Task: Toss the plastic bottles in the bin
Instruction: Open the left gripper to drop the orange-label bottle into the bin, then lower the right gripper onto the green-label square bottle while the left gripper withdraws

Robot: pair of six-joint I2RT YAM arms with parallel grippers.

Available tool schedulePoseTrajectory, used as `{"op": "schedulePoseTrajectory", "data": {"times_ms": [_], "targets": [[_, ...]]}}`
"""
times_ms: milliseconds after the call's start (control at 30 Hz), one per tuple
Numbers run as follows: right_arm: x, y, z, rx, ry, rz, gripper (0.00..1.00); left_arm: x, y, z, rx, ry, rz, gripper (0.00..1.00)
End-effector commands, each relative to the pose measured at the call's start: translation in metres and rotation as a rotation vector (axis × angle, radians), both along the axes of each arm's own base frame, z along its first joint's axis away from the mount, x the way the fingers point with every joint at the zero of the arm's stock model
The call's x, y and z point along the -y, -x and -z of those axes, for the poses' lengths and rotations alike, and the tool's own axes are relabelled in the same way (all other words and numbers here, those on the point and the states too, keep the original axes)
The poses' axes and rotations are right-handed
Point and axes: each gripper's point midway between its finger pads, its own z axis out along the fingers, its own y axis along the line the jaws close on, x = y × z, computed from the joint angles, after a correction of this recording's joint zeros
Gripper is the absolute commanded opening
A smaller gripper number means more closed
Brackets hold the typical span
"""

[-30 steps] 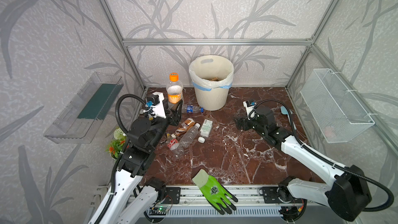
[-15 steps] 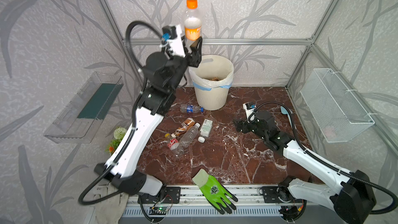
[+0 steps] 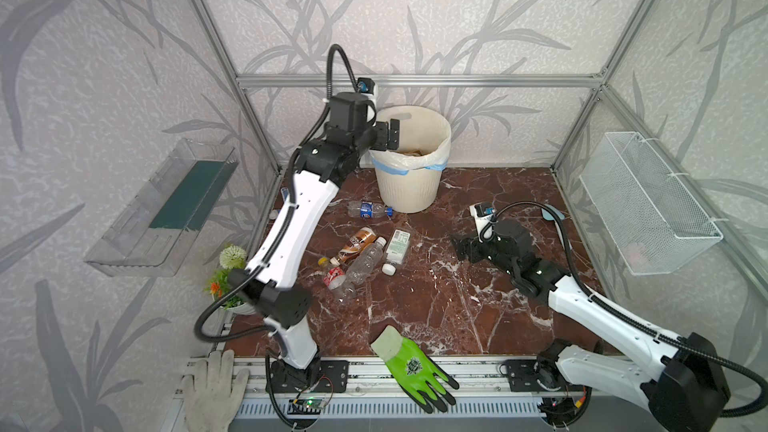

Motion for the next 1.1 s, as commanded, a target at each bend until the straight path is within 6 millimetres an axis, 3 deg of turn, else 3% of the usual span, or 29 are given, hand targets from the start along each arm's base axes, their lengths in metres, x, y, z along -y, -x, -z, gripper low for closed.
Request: {"op": "schedulePoseTrajectory", "data": {"times_ms": [0, 133, 300, 400, 500, 633, 667, 800, 1067], "targets": [[-0.007, -0.006, -0.007, -0.033, -0.004, 0.012, 0.92, -0.05, 0.061, -0.068, 0.271, 0.045, -0.101, 0.99], [-0.014, -0.013, -0.002, -0.103, 0.012, 0.114, 0.92, -0.089, 0.09, -0.008, 0.188, -0.012, -0.195, 0.99], [-0.044, -0.011, 0.01, -0.198, 0.05, 0.201, 0.91, -0.137, 0.107, 0.084, -0.01, -0.087, -0.329, 0.99], [-0.063, -0.009, 0.03, -0.3, 0.037, 0.245, 0.89, -0.152, 0.109, 0.131, -0.105, -0.124, -0.369, 0.99], [-0.081, -0.011, 0.047, -0.393, 0.003, 0.303, 0.96, -0.161, 0.106, 0.163, -0.163, -0.12, -0.394, 0.99], [-0.097, -0.016, 0.06, -0.491, -0.024, 0.355, 1.0, -0.156, 0.1, 0.18, -0.203, -0.059, -0.357, 0.99], [-0.103, -0.018, 0.072, -0.519, -0.019, 0.364, 0.99, -0.154, 0.099, 0.183, -0.213, -0.058, -0.349, 0.99], [-0.124, -0.029, 0.087, -0.578, -0.04, 0.374, 0.99, -0.161, 0.096, 0.192, -0.248, -0.059, -0.37, 0.98], [-0.152, -0.043, 0.117, -0.698, -0.014, 0.434, 0.99, -0.167, 0.095, 0.192, -0.247, -0.042, -0.382, 0.96]]}}
